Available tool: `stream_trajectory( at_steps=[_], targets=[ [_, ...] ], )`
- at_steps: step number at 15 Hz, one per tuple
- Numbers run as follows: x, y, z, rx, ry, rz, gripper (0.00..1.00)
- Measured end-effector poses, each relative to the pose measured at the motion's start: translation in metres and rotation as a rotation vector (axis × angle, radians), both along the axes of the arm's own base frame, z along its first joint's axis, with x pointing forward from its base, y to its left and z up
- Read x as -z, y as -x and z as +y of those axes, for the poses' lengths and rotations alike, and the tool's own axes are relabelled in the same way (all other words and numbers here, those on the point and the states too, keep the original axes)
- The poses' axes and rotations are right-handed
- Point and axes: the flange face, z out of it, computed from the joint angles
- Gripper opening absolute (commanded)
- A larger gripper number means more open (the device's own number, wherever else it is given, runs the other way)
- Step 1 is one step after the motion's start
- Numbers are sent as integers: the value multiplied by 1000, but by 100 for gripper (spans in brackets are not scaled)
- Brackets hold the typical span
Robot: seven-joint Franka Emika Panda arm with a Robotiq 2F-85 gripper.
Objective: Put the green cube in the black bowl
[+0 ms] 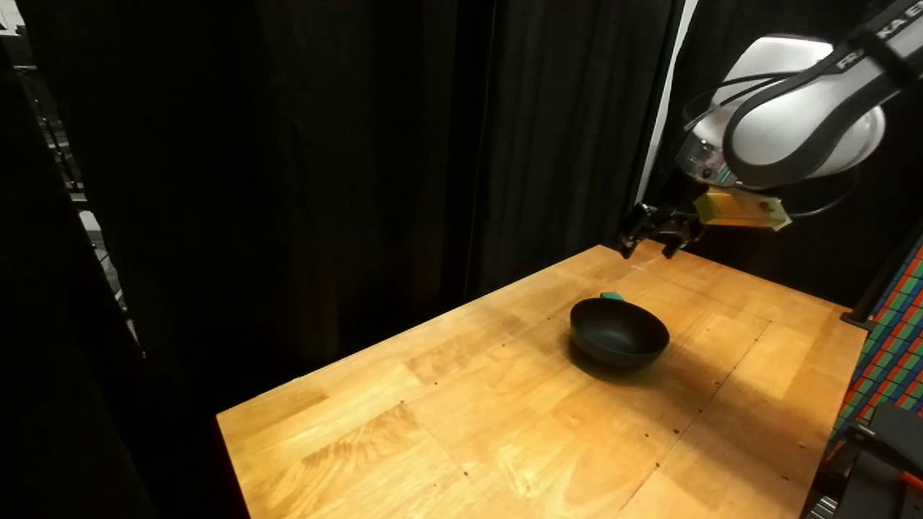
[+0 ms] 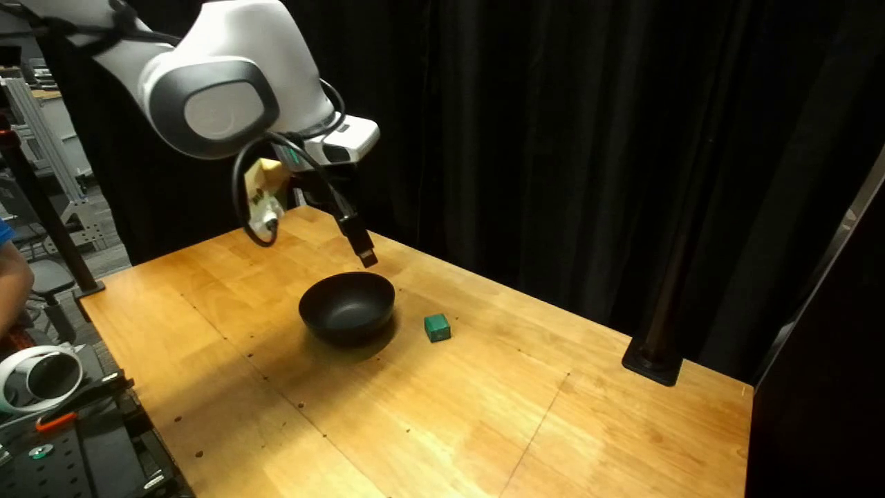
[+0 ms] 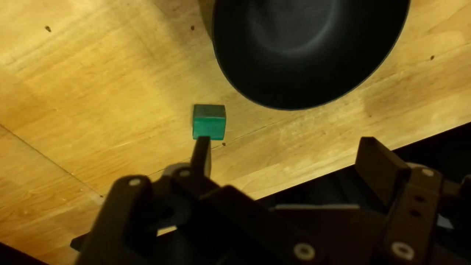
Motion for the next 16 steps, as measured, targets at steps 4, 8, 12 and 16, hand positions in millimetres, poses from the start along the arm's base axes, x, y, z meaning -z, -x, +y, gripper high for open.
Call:
stream_trajectory(
  at_steps=[4, 8, 12, 16],
  targets=[
    [55, -57, -25, 85, 5, -5, 100],
    [104, -106, -57, 151, 28, 1, 100],
    [140, -132, -74, 192, 40, 29, 100],
    [155, -141, -84, 223, 36, 103, 100]
  ],
)
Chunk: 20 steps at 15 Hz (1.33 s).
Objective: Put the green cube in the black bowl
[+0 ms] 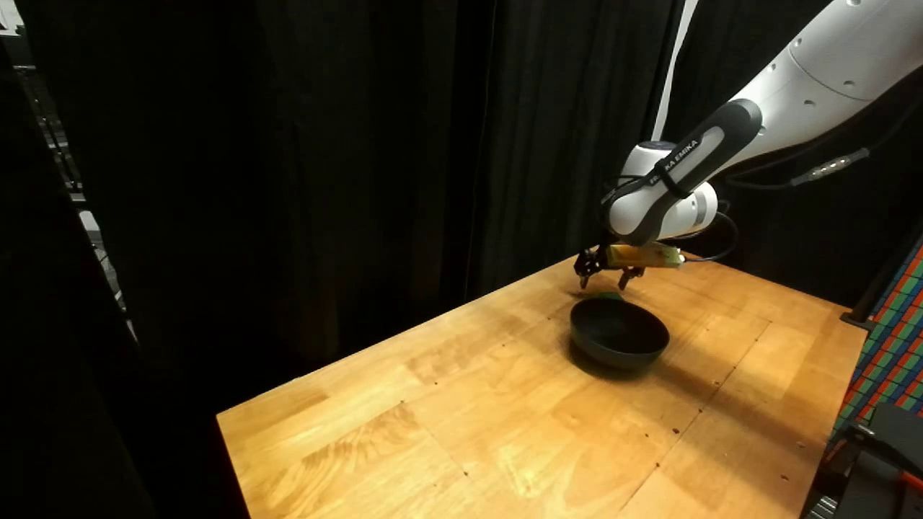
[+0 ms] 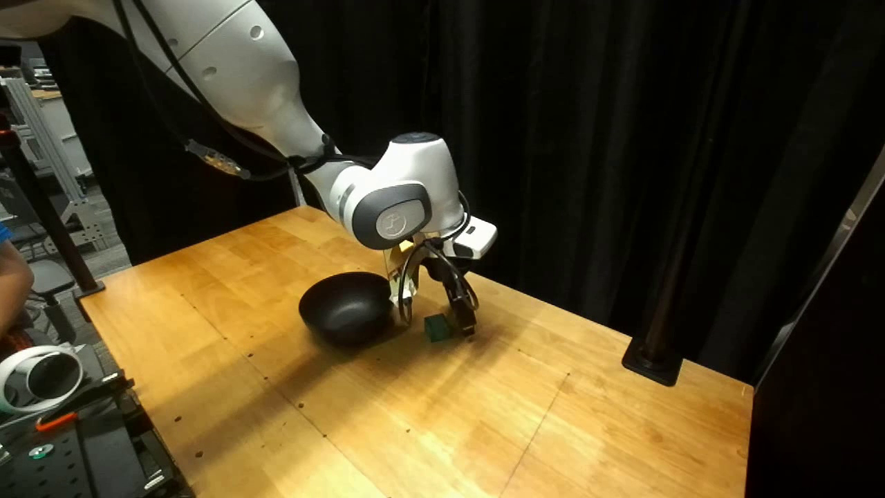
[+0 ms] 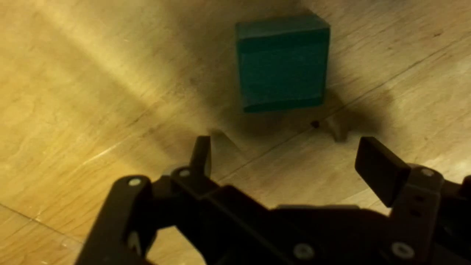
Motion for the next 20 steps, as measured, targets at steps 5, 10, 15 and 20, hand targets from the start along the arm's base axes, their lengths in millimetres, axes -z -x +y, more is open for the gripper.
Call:
stream_trajectory(
  at_steps=[5, 10, 15, 20],
  targets=[
    [4, -1, 1, 28, -37, 125, 100],
    [4, 2, 2, 43, -65, 219, 58],
    [4, 5, 0, 79, -91, 279, 22],
    [-31, -1, -10, 158, -95, 267, 21]
  ],
)
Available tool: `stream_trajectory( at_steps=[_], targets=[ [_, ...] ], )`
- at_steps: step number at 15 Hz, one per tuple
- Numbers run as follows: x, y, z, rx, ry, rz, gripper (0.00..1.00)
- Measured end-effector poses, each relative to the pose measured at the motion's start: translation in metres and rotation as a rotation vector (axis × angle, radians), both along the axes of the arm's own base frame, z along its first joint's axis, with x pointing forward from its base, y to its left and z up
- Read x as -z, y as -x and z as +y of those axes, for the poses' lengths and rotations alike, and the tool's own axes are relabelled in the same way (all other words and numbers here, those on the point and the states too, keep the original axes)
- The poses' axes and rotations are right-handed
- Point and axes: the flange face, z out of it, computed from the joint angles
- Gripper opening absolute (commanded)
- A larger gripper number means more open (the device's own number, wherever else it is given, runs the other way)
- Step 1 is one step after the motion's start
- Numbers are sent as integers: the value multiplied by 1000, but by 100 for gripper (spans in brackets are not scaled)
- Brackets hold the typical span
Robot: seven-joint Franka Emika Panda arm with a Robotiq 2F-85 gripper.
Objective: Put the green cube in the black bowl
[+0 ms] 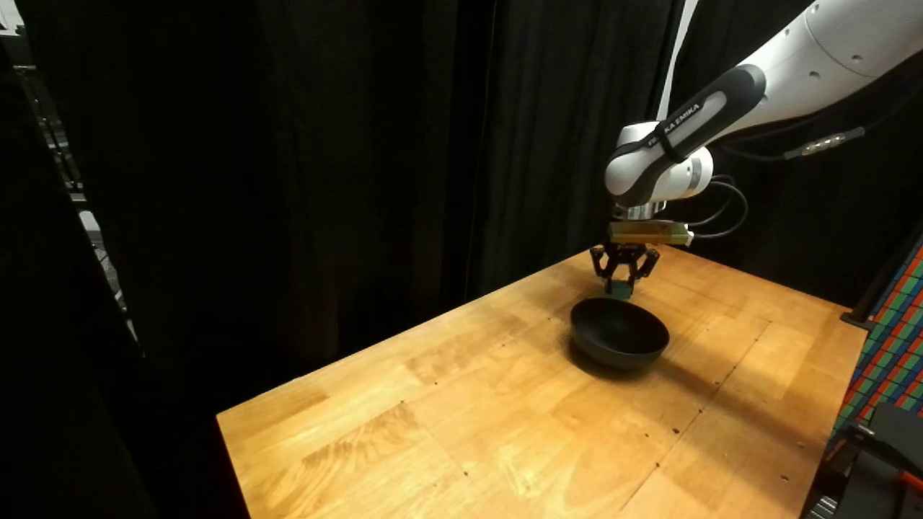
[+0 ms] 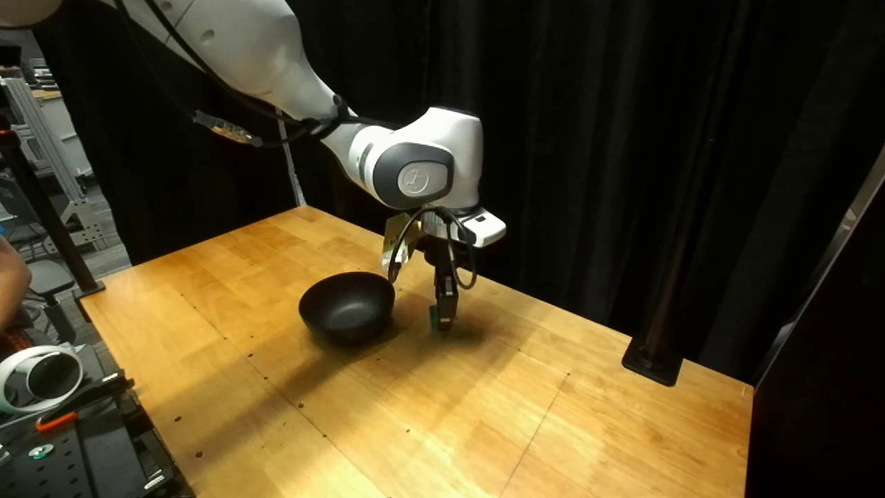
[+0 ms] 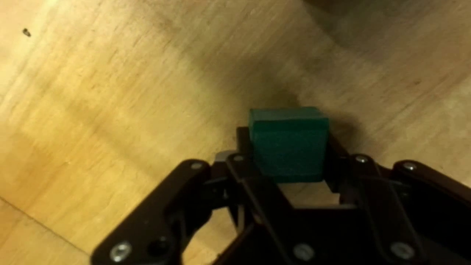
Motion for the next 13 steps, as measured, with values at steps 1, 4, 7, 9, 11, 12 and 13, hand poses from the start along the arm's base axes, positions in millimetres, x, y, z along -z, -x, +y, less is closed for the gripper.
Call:
stream_trajectory(
  at_steps=[1, 4, 7, 9, 11, 12, 13],
  targets=[
    [-16, -3, -1, 10, 1, -22, 21],
    [-60, -1, 8, 30, -60, -28, 21],
    [-73, 15, 31, 15, -206, 66, 21],
    [-64, 29, 44, 13, -290, 152, 72],
    [-51, 46, 53, 20, -362, 252, 86],
    [-47, 54, 54, 23, -387, 293, 95],
    [-44, 60, 53, 27, -403, 321, 99]
  ],
)
